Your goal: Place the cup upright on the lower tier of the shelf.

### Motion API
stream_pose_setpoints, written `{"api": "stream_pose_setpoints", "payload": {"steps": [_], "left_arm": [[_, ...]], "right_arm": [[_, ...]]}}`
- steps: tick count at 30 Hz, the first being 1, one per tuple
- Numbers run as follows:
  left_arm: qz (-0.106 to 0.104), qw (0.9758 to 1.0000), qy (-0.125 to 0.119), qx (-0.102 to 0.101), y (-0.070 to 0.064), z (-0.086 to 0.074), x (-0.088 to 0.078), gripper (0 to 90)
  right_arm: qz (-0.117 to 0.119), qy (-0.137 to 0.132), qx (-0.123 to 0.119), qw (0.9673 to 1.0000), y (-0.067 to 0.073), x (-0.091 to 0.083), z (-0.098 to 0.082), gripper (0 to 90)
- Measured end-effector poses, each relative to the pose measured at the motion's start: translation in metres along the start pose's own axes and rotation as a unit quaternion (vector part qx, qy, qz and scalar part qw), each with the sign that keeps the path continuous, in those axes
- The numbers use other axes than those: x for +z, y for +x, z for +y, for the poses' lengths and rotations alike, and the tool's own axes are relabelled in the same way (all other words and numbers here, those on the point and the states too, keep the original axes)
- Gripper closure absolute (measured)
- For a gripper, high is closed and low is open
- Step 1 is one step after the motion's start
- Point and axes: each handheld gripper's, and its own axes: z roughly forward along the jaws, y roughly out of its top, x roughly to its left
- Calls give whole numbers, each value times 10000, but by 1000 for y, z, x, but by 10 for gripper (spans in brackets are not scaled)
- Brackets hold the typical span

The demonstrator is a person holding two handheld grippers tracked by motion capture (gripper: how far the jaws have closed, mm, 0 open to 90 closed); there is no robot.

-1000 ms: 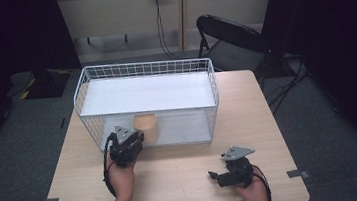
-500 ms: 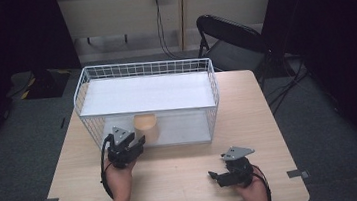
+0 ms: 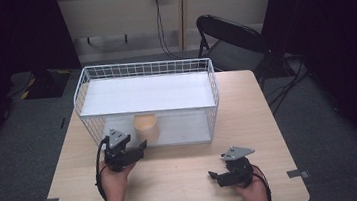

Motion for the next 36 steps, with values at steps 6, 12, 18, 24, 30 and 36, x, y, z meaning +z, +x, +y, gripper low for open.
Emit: {"api": "stream_pose_setpoints", "payload": {"steps": [6,12,18,24,30,36], "left_arm": [[-196,9998,40,12,1,0,-3,262],[-337,9994,62,-91,4,-3,-7,210],[-339,9994,105,-34,9,-6,-13,201],[-384,9991,120,-126,12,-7,-18,192],[-450,9989,108,12,14,-11,-24,189],[-459,9988,148,77,20,-15,-29,179]], "right_arm": [[0,0,1,10000,0,0,0,180],[0,0,1,10000,0,0,0,179],[0,0,0,10000,0,0,0,180],[0,0,0,10000,0,0,0,179],[-1,1,0,10000,0,0,0,179],[-4,-1,1,10000,0,0,0,180]]}}
